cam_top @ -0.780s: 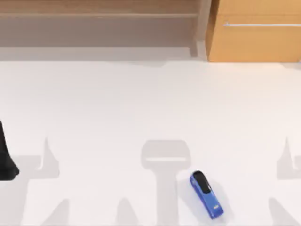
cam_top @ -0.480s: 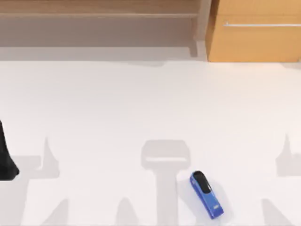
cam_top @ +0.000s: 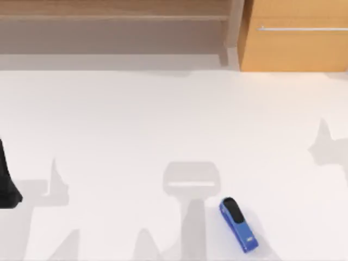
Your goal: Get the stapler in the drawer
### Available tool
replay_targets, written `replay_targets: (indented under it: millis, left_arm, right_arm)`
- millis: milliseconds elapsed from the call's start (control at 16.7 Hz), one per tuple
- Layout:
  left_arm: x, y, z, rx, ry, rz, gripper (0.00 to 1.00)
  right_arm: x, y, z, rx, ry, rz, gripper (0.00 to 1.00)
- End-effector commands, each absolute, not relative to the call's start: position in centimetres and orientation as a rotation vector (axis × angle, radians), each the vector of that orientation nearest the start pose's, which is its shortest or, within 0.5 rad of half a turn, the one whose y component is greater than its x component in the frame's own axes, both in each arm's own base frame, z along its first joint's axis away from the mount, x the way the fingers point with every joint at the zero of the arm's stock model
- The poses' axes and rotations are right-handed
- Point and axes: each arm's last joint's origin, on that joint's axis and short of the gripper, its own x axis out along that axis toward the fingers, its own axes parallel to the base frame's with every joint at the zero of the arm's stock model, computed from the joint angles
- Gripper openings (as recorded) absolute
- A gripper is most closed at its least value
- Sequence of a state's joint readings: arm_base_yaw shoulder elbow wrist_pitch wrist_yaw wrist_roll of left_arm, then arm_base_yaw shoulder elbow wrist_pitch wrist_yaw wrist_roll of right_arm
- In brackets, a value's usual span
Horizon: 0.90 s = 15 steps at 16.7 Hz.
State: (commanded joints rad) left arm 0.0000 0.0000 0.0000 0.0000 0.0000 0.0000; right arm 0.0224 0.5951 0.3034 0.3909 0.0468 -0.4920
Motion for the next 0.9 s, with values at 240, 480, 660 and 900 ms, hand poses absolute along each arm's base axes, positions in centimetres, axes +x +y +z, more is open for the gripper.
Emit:
replay_targets:
  millis: [240, 480, 660, 900]
  left_arm:
    - [10.6, -0.1, 16.0, 0.000, 0.000, 0.000, 1.00]
    - [10.6, -0.1, 16.0, 0.000, 0.000, 0.000, 1.00]
    - [10.6, -0.1, 16.0, 0.000, 0.000, 0.000, 1.00]
    - [10.6, -0.1, 16.0, 0.000, 0.000, 0.000, 1.00]
  right_arm:
    - [22.3, 1.2, 26.0, -0.794, -0.094, -0.037, 1.00]
    - [30.0, 3.0, 23.7, -1.082, -0.078, -0.023, 1.00]
    - [34.9, 4.6, 19.6, -1.269, -0.052, -0.009, 1.00]
    - [38.9, 6.2, 13.2, -1.461, -0.014, 0.004, 1.00]
